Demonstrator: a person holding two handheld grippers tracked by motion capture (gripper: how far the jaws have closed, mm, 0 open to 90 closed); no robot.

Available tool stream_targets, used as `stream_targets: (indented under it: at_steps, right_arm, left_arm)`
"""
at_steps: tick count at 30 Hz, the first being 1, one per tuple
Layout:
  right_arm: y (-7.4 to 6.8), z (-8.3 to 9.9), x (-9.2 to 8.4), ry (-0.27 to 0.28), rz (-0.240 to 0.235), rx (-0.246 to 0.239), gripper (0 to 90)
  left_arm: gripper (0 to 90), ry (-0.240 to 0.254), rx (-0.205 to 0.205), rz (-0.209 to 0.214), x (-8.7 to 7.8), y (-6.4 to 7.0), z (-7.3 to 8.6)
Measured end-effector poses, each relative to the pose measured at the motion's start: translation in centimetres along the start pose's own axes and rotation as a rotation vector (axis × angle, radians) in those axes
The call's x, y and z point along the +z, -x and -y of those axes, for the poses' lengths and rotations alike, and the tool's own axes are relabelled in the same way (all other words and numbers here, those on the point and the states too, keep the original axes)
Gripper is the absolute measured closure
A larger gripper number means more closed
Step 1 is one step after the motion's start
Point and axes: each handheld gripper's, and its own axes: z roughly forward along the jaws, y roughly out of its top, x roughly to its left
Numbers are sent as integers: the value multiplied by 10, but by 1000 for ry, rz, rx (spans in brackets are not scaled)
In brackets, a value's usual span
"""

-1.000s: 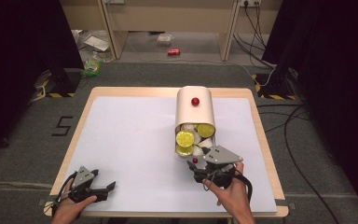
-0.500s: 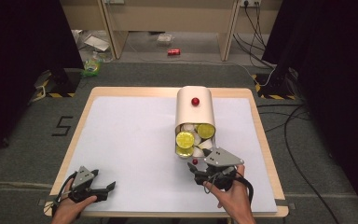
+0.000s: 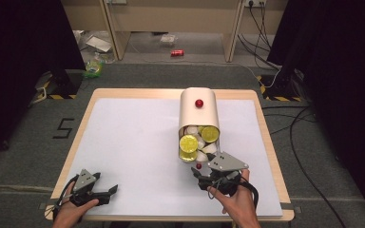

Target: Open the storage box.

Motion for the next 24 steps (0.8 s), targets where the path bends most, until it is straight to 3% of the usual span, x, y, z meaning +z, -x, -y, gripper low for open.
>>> stream_targets:
  at_steps: [16,24]
  right_arm:
    - [-2,1,-1,-4,-4,7,333]
    - [0,-1,-3,38,16,25,314]
  left_arm:
    - [129,-1,1,0,0,0,0]
    - [128,-1,1,0,0,0,0]
